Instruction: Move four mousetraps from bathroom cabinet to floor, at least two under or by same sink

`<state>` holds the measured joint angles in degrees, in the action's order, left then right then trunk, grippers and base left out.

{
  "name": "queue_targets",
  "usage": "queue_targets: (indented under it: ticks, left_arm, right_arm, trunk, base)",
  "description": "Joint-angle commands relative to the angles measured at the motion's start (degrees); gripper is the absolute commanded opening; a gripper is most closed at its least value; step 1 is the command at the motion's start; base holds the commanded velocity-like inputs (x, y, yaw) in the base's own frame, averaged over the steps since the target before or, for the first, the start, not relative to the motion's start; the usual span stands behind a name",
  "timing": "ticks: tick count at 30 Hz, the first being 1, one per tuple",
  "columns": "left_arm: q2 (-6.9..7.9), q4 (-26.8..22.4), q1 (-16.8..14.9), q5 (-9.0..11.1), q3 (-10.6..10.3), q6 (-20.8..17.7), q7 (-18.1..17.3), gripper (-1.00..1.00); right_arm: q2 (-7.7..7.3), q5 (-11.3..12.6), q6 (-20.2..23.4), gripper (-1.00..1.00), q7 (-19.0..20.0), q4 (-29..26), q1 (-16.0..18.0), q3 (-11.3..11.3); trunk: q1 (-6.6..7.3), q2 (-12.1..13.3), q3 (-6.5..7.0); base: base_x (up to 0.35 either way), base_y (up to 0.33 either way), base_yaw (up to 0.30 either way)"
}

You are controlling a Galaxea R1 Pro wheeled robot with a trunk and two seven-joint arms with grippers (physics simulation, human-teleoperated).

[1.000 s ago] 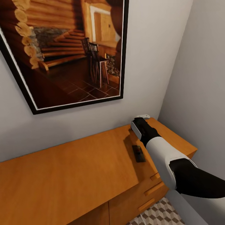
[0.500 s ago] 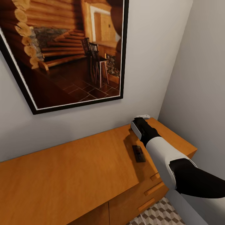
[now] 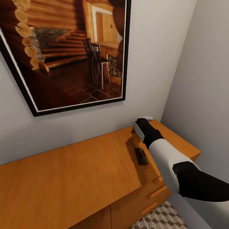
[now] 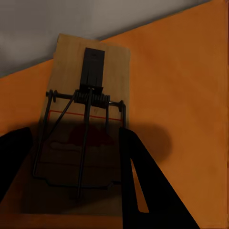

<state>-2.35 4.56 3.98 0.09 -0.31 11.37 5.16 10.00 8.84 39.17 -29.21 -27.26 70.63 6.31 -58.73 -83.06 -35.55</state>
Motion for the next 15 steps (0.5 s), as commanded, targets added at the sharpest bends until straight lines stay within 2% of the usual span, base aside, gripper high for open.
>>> queue_targets:
  ticks: [1, 8, 15]
  left_arm:
    - [0.00, 0.1, 0.0, 0.0, 0.0, 0.3, 0.2, 1.00]
    - [0.01, 0.1, 0.0, 0.0, 0.0, 0.3, 0.2, 1.00]
    - [0.04, 0.1, 0.0, 0.0, 0.0, 0.3, 0.2, 1.00]
  right_arm:
    - [0.00, 0.7, 1.2, -1.00, -0.5, -1.3, 0.0, 0.2]
    - [0.00, 0.8, 7.5, -1.00, -0.5, -8.0, 0.0, 0.1]
    - [0.00, 0.8, 8.9, -1.00, -0.5, -9.3, 0.0, 0.1]
  trunk:
    - [0.00, 0.0, -0.04]
    - [0.00, 0.0, -0.04]
    - [0.00, 0.0, -0.04]
  base:
    - [0.000, 0.000, 0.000]
    - [0.000, 0.000, 0.000]
    - [0.000, 0.000, 0.000]
